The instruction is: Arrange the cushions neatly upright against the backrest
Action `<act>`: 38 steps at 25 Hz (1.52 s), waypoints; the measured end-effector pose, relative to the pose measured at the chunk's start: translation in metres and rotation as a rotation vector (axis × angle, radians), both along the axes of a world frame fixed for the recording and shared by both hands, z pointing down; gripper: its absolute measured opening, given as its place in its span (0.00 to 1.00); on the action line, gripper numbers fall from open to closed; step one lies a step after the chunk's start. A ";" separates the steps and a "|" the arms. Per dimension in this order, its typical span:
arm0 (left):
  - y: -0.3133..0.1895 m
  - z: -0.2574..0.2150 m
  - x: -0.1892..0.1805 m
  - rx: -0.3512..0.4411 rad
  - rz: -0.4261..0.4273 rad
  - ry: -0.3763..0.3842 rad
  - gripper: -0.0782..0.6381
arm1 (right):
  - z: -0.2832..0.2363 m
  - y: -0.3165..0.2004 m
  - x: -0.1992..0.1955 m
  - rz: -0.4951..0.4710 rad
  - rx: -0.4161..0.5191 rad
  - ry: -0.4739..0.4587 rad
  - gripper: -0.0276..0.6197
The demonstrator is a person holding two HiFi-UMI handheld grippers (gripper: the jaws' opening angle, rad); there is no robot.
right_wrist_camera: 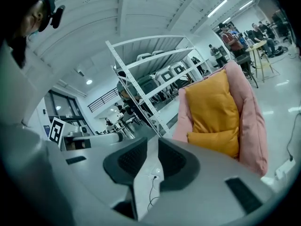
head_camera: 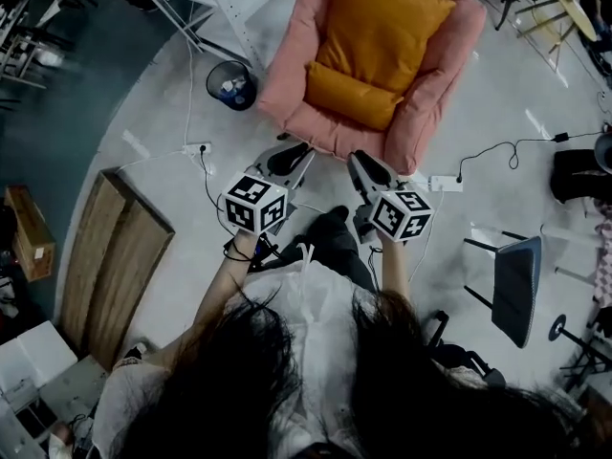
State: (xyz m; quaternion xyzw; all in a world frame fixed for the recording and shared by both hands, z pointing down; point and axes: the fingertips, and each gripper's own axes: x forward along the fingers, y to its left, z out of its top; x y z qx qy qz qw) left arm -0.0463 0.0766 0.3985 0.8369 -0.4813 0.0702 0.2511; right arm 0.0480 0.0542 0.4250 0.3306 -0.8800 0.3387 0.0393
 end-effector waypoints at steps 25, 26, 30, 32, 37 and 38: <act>0.167 -0.028 -0.018 0.074 0.025 0.017 0.21 | -0.040 0.165 -0.029 -0.023 0.081 0.081 0.17; 0.167 -0.029 -0.016 0.075 0.021 0.017 0.21 | -0.042 0.166 -0.027 -0.029 0.087 0.083 0.17; 0.170 -0.034 -0.002 0.080 -0.007 0.018 0.21 | -0.049 0.173 -0.015 -0.071 0.110 0.097 0.17; 0.173 -0.037 0.008 0.088 -0.022 0.016 0.21 | -0.051 0.178 -0.006 -0.092 0.121 0.101 0.17; 0.188 -0.040 0.043 0.096 -0.045 0.008 0.21 | -0.054 0.198 0.021 -0.127 0.136 0.101 0.17; 0.192 -0.040 0.050 0.097 -0.048 0.006 0.21 | -0.054 0.203 0.026 -0.135 0.139 0.102 0.16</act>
